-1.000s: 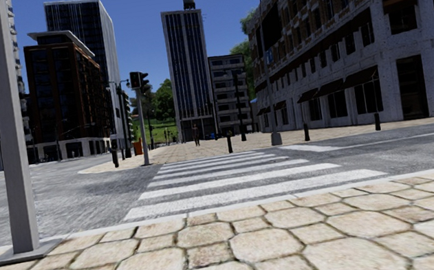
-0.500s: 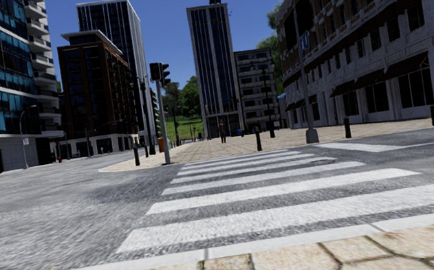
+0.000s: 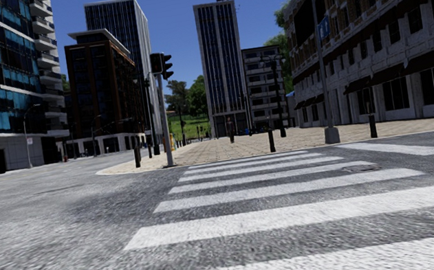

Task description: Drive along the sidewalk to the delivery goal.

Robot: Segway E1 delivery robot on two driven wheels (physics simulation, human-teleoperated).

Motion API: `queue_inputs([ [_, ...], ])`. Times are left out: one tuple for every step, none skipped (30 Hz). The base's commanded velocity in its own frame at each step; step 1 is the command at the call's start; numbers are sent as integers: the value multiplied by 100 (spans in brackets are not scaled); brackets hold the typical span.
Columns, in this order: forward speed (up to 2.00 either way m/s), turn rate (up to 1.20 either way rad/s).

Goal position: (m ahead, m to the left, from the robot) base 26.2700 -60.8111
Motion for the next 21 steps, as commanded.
queue_inputs([
  [200, 0],
  [200, 0],
  [200, 0],
  [200, 0],
  [200, 0],
  [200, 0],
  [197, 0],
  [184, 0],
  [169, 0],
  [169, 0],
  [164, 0],
  [159, 0],
  [155, 0],
  [155, 0],
  [151, 0],
  [149, 0],
  [149, 0],
  [149, 0],
  [149, 0],
  [148, 0],
  [148, 0],
])
